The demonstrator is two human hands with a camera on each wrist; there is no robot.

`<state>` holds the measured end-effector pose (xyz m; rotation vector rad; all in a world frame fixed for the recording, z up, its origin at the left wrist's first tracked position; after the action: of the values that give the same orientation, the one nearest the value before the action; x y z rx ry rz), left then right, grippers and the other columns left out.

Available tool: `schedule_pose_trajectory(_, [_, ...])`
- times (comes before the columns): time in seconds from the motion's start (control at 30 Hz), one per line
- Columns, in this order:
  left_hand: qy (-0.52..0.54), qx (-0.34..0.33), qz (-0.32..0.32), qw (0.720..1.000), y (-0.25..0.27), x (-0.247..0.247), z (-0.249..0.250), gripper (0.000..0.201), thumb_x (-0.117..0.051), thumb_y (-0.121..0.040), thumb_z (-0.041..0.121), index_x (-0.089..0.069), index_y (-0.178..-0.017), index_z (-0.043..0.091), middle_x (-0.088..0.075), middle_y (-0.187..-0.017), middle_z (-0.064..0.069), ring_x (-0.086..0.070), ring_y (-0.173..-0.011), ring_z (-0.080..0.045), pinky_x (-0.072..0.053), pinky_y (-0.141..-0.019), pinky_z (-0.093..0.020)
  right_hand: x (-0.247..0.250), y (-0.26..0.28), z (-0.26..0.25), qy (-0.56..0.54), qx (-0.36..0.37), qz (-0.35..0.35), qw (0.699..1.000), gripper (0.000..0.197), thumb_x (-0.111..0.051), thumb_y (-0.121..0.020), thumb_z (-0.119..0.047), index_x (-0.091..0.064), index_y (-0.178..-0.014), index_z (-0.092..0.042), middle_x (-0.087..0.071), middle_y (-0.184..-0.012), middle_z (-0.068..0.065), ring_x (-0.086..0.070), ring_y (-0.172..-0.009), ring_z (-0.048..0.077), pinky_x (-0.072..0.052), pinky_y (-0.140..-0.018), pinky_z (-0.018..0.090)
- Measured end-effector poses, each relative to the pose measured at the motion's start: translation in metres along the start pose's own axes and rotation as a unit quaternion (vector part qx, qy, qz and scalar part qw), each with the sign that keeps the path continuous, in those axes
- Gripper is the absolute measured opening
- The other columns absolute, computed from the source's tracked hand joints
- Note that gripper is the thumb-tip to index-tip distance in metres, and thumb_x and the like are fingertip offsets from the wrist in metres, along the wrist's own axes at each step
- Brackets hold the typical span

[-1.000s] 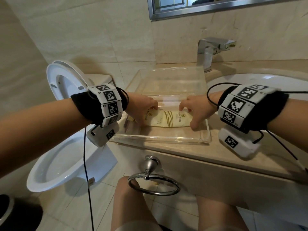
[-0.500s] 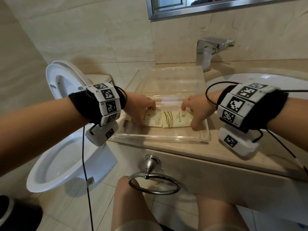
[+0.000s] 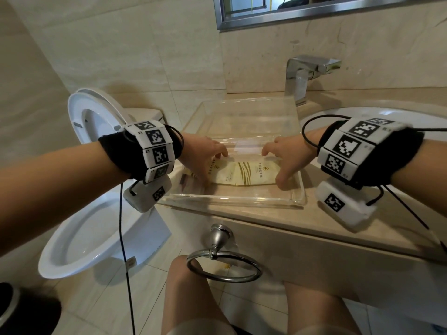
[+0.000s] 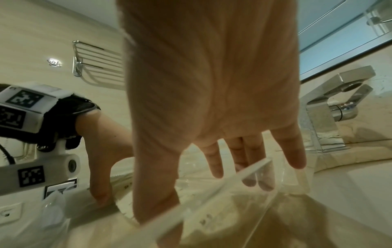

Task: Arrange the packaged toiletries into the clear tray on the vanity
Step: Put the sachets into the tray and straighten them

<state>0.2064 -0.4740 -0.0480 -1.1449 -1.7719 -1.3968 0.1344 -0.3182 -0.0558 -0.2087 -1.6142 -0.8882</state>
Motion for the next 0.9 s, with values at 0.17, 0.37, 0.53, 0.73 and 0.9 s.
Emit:
schedule_pose_trajectory(0.17, [0.014, 0.002, -0.012, 1.0, 0.001, 0.003, 0.0, 0.086, -0.072, -0.074, 0.046, -0.027, -0.144, 0.023, -0.042, -0.139, 0.005, -0.043, -0.123, -0.016, -0.038, -0.106, -0.033, 0.005, 0.001, 0.003, -0.025, 0.006, 0.001, 1.0, 0.087, -0.074, -0.075, -0.033, -0.023, -0.145, -0.022, -0.04, -0.136, 0.006, -0.047, -0.119, 0.022, -0.046, -0.1, 0.035])
schedule_pose_trajectory(0.37, [0.019, -0.006, -0.009, 1.0, 0.0, 0.003, 0.005, 0.086, -0.073, -0.074, 0.043, -0.027, -0.144, 0.022, -0.042, -0.139, 0.004, -0.043, -0.123, -0.016, -0.037, -0.102, -0.029, 0.007, 0.003, 0.004, -0.068, 0.009, 0.022, 0.997, 0.075, -0.069, -0.081, -0.025, -0.028, -0.143, -0.018, -0.045, -0.135, 0.006, -0.049, -0.118, 0.021, -0.045, -0.097, 0.03])
schedule_pose_trajectory(0.53, [0.098, -0.011, 0.03, 0.995, 0.001, 0.019, 0.005, 0.072, -0.067, -0.083, 0.033, -0.03, -0.142, 0.016, -0.043, -0.139, 0.0, -0.043, -0.124, -0.018, -0.035, -0.1, -0.025, 0.019, 0.008, 0.008, -0.108, 0.017, 0.104, 0.989, 0.048, -0.056, -0.09, -0.019, -0.042, -0.135, -0.014, -0.055, -0.126, 0.007, -0.055, -0.101, 0.019, -0.045, -0.084, 0.027])
schedule_pose_trajectory(0.73, [0.169, -0.005, 0.138, 0.976, -0.001, 0.056, 0.009, 0.051, -0.058, -0.09, 0.024, -0.039, -0.136, 0.016, -0.052, -0.131, 0.001, -0.05, -0.109, -0.014, -0.037, -0.091, -0.023, 0.027, 0.018, 0.019, -0.169, 0.007, 0.181, 0.969, 0.032, -0.052, -0.091, -0.017, -0.056, -0.122, -0.014, -0.058, -0.114, 0.004, -0.052, -0.096, 0.018, -0.04, -0.08, 0.024])
schedule_pose_trajectory(0.9, [0.153, -0.012, 0.16, 0.975, -0.006, 0.08, 0.021, 0.045, -0.057, -0.091, 0.023, -0.044, -0.133, 0.018, -0.054, -0.128, 0.003, -0.047, -0.099, -0.009, -0.035, -0.086, -0.022, 0.03, 0.024, 0.037, -0.221, -0.008, 0.228, 0.948, 0.025, -0.052, -0.089, -0.013, -0.064, -0.111, -0.011, -0.051, -0.082, -0.006, -0.048, -0.086, 0.014, -0.039, -0.069, 0.023])
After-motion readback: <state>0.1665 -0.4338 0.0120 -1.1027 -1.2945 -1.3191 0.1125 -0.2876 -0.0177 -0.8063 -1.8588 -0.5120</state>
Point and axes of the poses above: each hand's wrist, its own y-axis away from the middle knuckle, its own x-axis out of the back of the hand, z = x × y, the point moved 4 cm from there along -y, towards the middle knuckle
